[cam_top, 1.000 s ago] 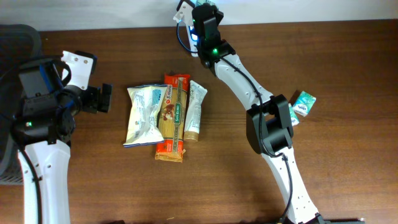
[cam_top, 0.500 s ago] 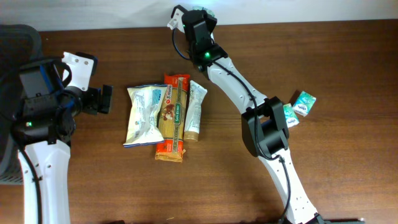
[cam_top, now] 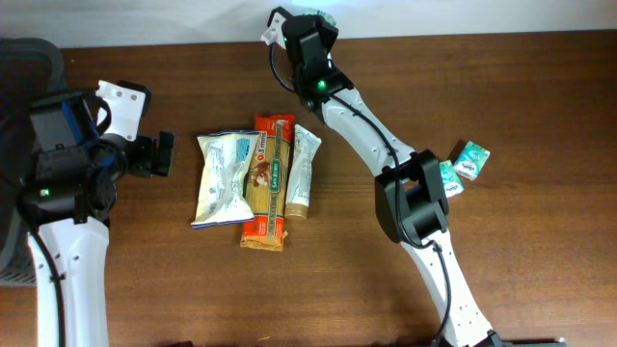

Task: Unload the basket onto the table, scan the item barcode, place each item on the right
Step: 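Carry the mint-green packet to the scanner and hold it over the window, then move the packet right and release it onto the scanned pile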

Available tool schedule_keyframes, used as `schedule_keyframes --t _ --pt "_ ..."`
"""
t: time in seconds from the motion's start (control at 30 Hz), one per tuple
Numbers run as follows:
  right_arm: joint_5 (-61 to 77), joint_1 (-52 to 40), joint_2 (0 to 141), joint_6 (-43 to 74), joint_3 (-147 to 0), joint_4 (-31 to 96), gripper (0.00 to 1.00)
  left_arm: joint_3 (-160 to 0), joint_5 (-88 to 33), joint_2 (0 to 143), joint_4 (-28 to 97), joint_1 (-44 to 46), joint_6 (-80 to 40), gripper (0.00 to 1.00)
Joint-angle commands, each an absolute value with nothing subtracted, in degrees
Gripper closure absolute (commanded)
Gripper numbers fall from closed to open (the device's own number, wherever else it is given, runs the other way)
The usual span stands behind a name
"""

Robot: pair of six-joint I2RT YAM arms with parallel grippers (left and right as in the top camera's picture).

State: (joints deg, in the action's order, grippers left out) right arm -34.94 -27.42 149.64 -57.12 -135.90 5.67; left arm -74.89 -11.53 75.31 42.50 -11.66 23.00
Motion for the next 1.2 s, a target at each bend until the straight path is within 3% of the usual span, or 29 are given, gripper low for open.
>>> schedule_keyframes --t 0.0,0.17,0.33,0.5,0.7,0.93,1.17 --pt "-31.57 -27.0 140.42 -48.05 -136.29 10.48 0.96 -75.05 -11.51 74.65 42.59 -11.79 23.9 0.01" --pt "-15.73 -25.96 126.69 -31.99 -136.29 33.8 0.96 -75.05 -11.51 74.65 42.57 -11.79 23.9 0.01" --pt "-5.04 -25.39 111.07 -1.43 -136.29 61.04 0.96 -75.05 -11.51 74.65 42.59 -11.79 23.9 0.01" --pt "-1.48 -21.32 101.01 9.06 -136.29 78.04 0.96 -75.05 -11.51 74.65 42.59 -11.79 23.9 0.01" --pt "-0.6 -4.16 101.75 14.0 -136.2 97.34 0.96 -75.05 -11.51 74.65 42.59 -11.79 23.9 0.01" --pt "-0.64 5.58 108.18 13.74 -120.97 93.82 0.96 -75.05 -11.51 74.65 42.59 -11.79 23.9 0.01" --pt "-0.19 10.41 111.07 8.75 -98.39 74.87 0.96 -75.05 -11.51 74.65 42.63 -11.79 23.9 0.01"
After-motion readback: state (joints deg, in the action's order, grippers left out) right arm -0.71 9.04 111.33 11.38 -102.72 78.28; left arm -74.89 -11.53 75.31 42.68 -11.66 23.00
